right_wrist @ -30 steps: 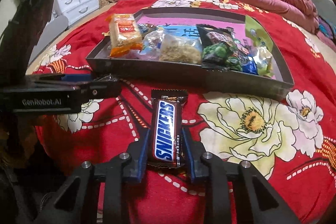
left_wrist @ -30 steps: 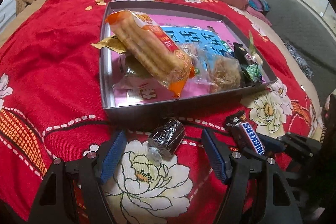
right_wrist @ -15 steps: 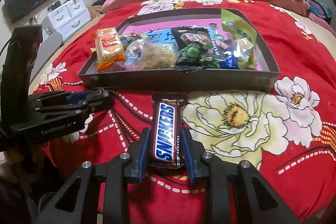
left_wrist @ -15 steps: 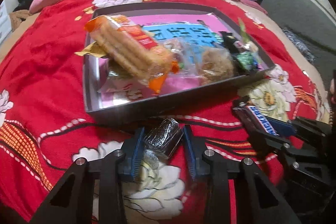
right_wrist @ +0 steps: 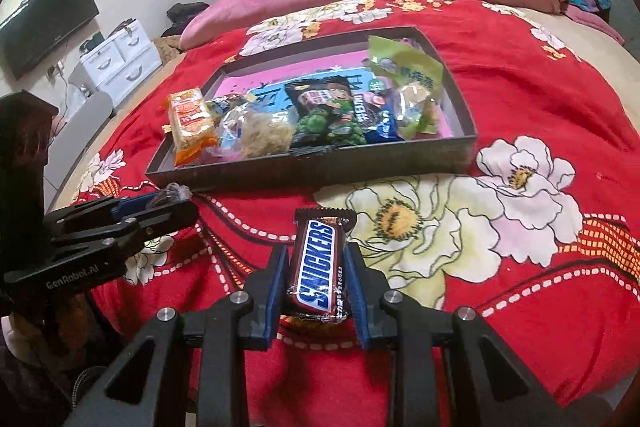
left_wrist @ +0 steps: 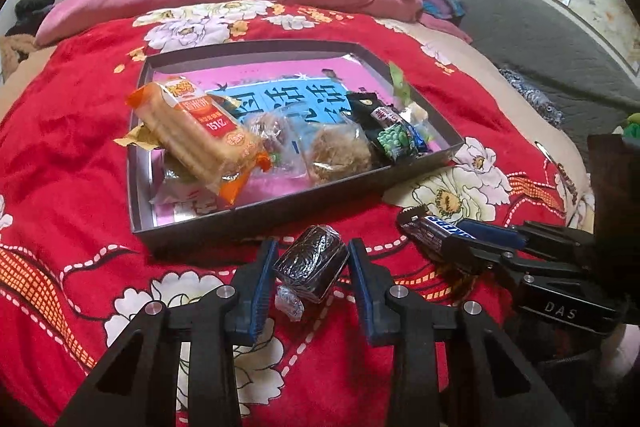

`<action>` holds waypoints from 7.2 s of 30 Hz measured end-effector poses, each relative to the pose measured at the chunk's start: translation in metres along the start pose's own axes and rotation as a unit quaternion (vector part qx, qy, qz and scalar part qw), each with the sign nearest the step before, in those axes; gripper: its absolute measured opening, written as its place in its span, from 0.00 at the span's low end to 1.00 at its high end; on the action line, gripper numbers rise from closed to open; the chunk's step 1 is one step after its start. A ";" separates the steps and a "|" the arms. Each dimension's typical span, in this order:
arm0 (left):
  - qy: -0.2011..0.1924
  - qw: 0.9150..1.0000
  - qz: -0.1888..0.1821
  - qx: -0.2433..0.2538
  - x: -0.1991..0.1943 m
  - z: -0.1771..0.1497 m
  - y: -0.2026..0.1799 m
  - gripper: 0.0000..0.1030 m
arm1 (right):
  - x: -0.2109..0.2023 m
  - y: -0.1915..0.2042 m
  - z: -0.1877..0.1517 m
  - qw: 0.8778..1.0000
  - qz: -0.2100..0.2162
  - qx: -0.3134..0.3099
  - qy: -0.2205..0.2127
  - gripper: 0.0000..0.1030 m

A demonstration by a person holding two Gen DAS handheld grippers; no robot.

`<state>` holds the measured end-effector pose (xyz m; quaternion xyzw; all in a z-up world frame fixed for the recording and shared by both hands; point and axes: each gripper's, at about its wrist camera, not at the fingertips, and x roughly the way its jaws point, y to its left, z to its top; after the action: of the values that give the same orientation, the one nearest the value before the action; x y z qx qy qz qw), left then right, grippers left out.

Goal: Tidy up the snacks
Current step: 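Lift both held snacks and carry them over the tray, then lower both snacks into the tray and open both tools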

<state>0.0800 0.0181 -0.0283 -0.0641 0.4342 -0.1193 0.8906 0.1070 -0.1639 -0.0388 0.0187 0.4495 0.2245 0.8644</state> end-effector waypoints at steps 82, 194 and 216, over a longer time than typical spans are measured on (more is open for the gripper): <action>-0.066 0.993 0.037 -0.092 0.024 0.054 0.067 0.36 | 0.012 -0.038 0.096 0.994 -0.051 0.031 -0.092 0.28; -0.052 0.997 0.016 -0.051 0.038 0.057 0.045 0.49 | 0.043 -0.012 0.096 0.995 -0.053 -0.002 -0.084 0.54; -0.060 0.997 0.023 -0.049 0.029 0.058 0.043 0.65 | 0.032 0.003 0.091 0.990 -0.088 -0.035 -0.106 0.64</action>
<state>0.1498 0.0527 -0.0235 -0.1045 0.3866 -0.0729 0.9134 0.1932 -0.1327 -0.0080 -0.0275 0.3476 0.1596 0.9235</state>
